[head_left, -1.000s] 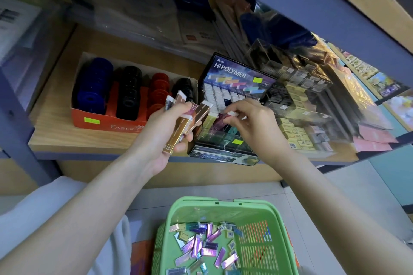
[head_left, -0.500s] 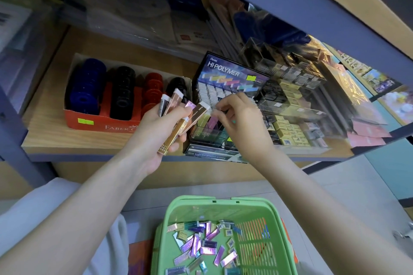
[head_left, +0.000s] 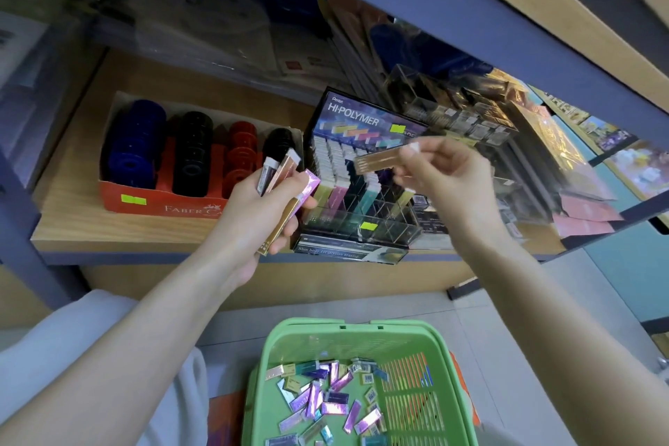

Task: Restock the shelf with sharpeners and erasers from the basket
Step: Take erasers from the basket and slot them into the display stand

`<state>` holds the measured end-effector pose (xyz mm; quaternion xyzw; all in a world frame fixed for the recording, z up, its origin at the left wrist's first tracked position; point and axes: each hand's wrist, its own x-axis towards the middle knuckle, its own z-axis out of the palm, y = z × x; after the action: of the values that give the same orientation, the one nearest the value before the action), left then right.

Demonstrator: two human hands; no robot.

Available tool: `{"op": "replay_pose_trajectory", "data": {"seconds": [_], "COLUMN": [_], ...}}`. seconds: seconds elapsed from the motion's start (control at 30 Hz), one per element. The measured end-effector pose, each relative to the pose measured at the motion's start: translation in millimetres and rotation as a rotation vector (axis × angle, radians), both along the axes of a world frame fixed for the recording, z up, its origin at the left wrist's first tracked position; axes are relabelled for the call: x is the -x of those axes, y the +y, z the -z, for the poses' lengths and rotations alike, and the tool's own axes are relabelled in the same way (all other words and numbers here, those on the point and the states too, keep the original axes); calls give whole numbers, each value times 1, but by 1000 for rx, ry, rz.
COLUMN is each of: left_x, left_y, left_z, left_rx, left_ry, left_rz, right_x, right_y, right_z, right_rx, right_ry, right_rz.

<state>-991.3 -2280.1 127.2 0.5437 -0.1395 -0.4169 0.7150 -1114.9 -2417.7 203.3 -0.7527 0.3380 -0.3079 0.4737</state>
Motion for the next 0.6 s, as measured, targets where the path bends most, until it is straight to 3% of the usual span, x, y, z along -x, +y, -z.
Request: {"op": "replay_pose_trajectory", "data": {"seconds": [0.13, 0.43, 0.6], "left_x": [-1, -6, -9], "left_y": [-1, -2, -1], "left_z": [0, 2, 3], "left_rx": [-2, 18, 28], "left_ry": [34, 100, 122], "left_rz": [-13, -28, -23], "right_x": [11, -16, -31], "right_y": [-18, 4, 7], "right_z": [0, 30, 30], "right_rx": [115, 372, 410], "right_ry": [55, 287, 310], "right_rz": [37, -204, -255]}}
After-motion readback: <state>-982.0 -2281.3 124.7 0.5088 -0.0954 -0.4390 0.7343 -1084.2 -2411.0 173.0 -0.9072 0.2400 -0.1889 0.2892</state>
